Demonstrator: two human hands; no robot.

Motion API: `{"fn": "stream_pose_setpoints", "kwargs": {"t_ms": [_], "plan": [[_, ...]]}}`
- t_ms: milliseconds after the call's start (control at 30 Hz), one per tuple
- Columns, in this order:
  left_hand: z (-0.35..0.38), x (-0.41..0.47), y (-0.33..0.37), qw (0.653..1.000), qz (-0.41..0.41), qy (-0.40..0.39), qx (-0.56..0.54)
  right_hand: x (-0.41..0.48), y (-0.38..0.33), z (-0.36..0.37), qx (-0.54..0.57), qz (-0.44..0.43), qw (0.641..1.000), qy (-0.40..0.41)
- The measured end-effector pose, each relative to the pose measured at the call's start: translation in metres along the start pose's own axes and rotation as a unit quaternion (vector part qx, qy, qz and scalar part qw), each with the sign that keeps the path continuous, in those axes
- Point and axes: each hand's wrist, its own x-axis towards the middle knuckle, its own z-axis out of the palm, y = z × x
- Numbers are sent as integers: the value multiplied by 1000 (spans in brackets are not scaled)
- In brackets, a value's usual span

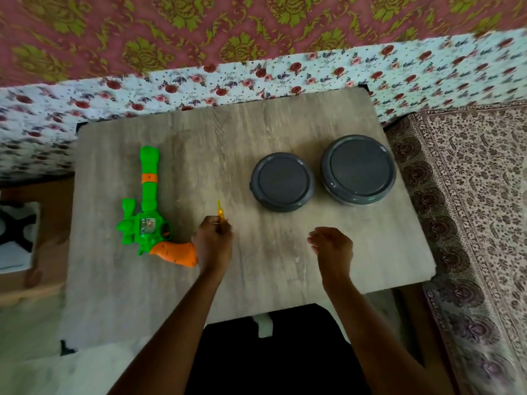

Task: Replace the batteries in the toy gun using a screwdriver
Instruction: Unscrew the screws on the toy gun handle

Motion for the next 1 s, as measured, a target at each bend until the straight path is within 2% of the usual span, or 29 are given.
{"fn": "stream_pose_setpoints", "kwargs": {"t_ms": [133,300,433,533,700,867,1000], "plan": [[-4,-2,-13,996,4,7,-90,-21,5,61,-54,-132,984,-109],[13,-5,-33,971,-6,0,-238,-8,17,119,-126,-327,921,-172],[28,-13,-55,960,22,11,-280,16,44,129,-160,-455,858,-177],[38,-18,-69,950,48,19,-307,25,64,129,-156,-503,831,-178],[26,-9,-71,948,79,-37,-306,25,59,128,-121,-517,822,-205],[34,-9,-84,940,139,-48,-309,30,71,124,-135,-572,785,-194],[33,-12,-89,941,159,-47,-296,28,77,124,-154,-621,754,-150]]}}
